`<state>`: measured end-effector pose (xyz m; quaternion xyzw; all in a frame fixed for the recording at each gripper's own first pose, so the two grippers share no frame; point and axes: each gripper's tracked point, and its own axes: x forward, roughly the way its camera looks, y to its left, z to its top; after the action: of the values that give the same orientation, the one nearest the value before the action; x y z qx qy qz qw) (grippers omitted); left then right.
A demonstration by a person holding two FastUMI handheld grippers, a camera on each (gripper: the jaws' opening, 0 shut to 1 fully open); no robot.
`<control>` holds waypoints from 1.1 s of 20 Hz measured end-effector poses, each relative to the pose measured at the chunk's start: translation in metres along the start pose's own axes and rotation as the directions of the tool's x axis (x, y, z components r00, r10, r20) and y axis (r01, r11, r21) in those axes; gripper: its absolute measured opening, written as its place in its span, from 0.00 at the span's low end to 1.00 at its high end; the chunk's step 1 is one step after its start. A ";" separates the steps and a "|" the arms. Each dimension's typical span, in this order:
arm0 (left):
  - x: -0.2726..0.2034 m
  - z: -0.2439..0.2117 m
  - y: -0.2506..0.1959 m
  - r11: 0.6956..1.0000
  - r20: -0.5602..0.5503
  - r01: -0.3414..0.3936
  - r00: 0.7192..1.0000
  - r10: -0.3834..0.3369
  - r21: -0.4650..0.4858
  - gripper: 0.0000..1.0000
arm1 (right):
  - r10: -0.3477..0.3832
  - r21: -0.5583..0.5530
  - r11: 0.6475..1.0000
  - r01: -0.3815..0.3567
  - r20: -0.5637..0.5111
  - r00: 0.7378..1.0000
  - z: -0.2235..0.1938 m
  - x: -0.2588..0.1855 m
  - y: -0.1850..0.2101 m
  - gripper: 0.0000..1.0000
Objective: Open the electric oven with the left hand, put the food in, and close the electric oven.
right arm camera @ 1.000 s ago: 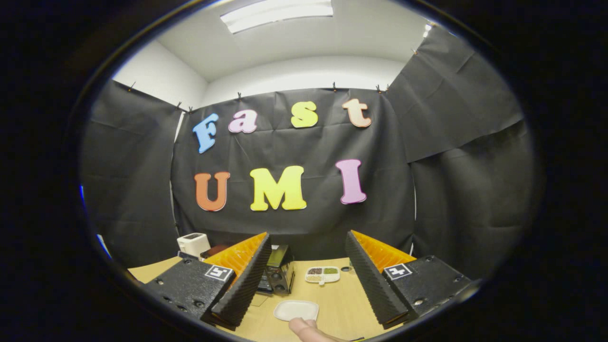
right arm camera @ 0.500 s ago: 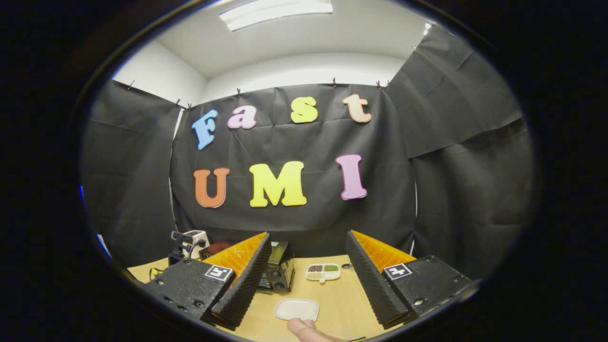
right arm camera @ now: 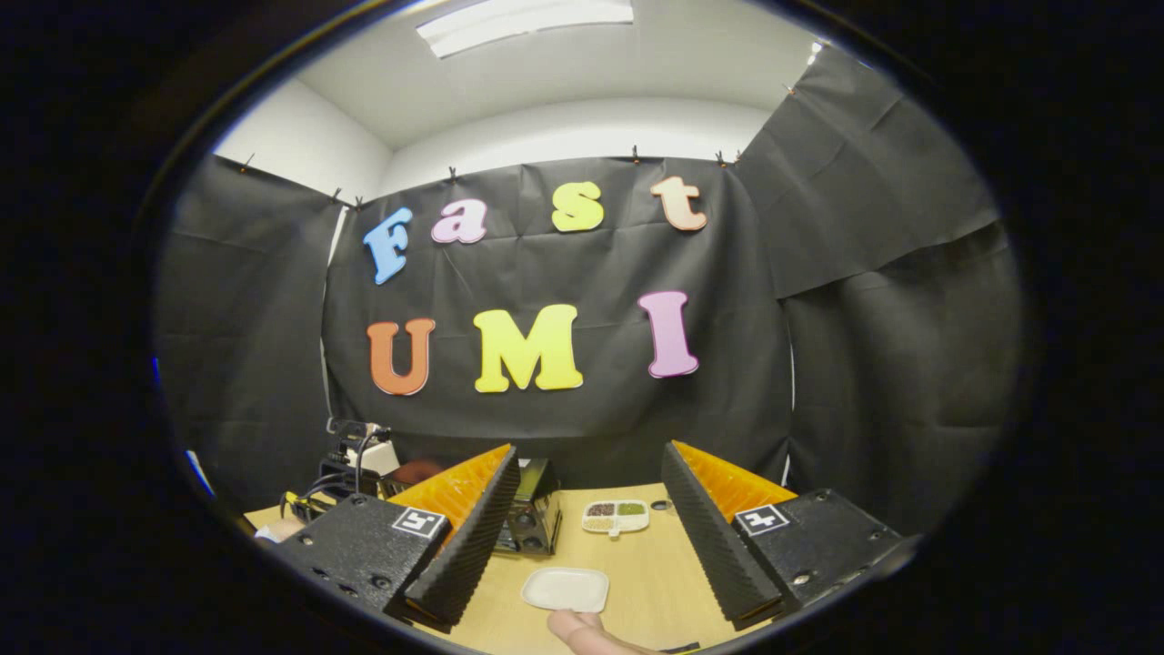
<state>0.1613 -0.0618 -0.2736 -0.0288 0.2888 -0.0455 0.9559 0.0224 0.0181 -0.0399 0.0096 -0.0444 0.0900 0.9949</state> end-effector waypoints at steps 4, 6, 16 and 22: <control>0.012 0.022 0.002 0.999 0.028 0.017 1.000 -0.015 -0.048 0.99 | 0.000 0.001 1.000 0.000 0.005 1.000 0.002 -0.010 0.001 0.94; 0.012 0.029 0.005 0.999 0.052 0.005 0.999 -0.003 -0.044 0.98 | -0.006 -0.007 1.000 0.006 0.007 1.000 0.003 -0.011 0.000 0.94; -0.028 0.042 0.005 1.000 0.139 0.009 0.990 -0.007 -0.017 0.94 | -0.021 -0.009 1.000 0.021 0.006 1.000 0.006 -0.025 0.002 0.94; -0.094 0.063 0.005 1.000 0.255 0.012 0.967 -0.012 -0.001 0.94 | -0.023 -0.007 1.000 0.023 0.007 1.000 0.008 -0.034 0.008 0.94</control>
<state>0.1186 -0.0456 -0.1701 -0.0373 0.1636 -0.0468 0.9847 -0.0133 0.0194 -0.0351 0.0068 -0.0482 0.0783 0.9957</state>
